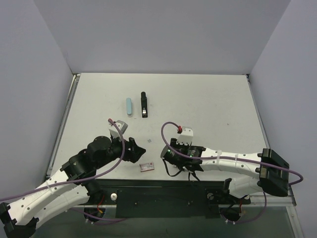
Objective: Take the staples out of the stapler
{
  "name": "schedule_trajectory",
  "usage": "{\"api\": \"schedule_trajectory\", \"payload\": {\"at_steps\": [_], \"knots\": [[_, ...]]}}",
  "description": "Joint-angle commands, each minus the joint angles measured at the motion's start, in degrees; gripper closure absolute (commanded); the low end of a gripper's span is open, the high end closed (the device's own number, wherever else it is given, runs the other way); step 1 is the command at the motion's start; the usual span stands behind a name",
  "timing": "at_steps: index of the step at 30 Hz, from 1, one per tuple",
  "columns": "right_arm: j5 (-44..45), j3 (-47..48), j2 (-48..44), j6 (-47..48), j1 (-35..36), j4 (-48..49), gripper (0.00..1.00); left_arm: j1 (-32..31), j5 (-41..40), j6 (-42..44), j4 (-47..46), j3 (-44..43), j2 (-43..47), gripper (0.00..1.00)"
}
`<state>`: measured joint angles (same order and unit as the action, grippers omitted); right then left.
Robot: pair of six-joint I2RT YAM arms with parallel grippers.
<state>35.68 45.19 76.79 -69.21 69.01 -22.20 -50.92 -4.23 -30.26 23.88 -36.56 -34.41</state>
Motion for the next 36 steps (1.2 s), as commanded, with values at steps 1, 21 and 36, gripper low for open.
{"api": "schedule_trajectory", "payload": {"at_steps": [1,21,36], "knots": [[-1.74,3.15,2.03,11.81,-1.68,6.01,0.61,-0.15,-1.57,0.9,0.9,-3.26,0.92,0.15],[-27.41,10.35,20.32,42.23,-11.88,30.19,0.56,-0.15,-6.49,0.11,6.18,-3.61,6.9,0.15],[-25.05,20.46,32.27,44.6,-12.85,29.05,0.57,-0.15,-6.67,0.29,8.02,-3.52,8.66,0.15]]}}
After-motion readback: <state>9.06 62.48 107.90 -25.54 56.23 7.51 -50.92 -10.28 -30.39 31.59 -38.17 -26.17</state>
